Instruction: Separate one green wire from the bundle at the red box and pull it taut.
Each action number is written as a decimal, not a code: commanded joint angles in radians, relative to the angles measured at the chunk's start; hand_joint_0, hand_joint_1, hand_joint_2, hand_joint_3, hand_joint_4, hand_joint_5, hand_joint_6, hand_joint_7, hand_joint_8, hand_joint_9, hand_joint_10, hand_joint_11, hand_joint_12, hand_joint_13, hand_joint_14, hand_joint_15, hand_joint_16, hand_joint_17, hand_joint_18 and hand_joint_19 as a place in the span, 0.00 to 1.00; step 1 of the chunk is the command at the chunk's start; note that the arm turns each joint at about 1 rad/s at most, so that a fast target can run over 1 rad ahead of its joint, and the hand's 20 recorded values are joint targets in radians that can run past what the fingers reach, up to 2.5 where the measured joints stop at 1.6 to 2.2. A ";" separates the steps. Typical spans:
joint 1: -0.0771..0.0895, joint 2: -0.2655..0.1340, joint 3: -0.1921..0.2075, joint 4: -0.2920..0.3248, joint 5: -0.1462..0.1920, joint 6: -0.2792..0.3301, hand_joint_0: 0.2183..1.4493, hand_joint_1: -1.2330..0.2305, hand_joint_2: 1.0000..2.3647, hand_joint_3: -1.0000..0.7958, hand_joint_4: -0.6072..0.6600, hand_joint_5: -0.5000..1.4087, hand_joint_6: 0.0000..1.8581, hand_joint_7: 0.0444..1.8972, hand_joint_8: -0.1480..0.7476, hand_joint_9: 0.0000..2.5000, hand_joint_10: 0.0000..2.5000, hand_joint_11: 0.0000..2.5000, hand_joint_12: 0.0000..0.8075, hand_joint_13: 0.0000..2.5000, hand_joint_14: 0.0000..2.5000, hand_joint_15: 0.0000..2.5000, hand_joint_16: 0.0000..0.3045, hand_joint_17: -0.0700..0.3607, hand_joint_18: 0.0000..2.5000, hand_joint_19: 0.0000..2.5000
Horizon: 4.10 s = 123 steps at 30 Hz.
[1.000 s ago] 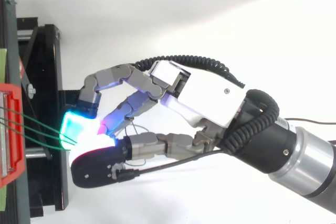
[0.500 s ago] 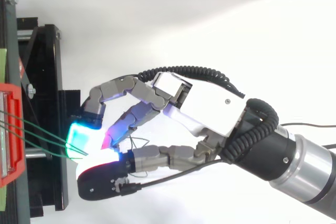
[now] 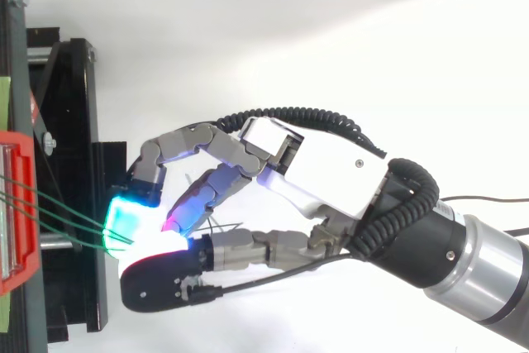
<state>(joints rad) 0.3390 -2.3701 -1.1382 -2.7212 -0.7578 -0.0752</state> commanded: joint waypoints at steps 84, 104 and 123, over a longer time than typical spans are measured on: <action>0.000 0.000 0.000 -0.008 -0.002 0.002 0.44 0.28 0.00 0.28 0.46 0.16 0.49 0.53 0.47 0.46 0.01 0.38 0.42 0.41 0.01 0.21 0.15 0.40 0.34 0.15; 0.003 0.000 0.000 -0.008 -0.002 0.002 0.32 0.51 0.01 0.32 0.56 0.17 0.47 0.54 0.49 0.50 0.01 0.38 0.45 0.44 0.01 0.22 0.16 0.41 0.36 0.18; 0.003 0.000 0.002 -0.008 0.000 0.002 0.34 0.33 0.01 0.39 0.58 0.15 0.48 0.52 0.49 0.46 0.01 0.38 0.45 0.42 0.01 0.22 0.16 0.42 0.35 0.17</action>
<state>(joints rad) 0.3420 -2.3700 -1.1367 -2.7290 -0.7580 -0.0735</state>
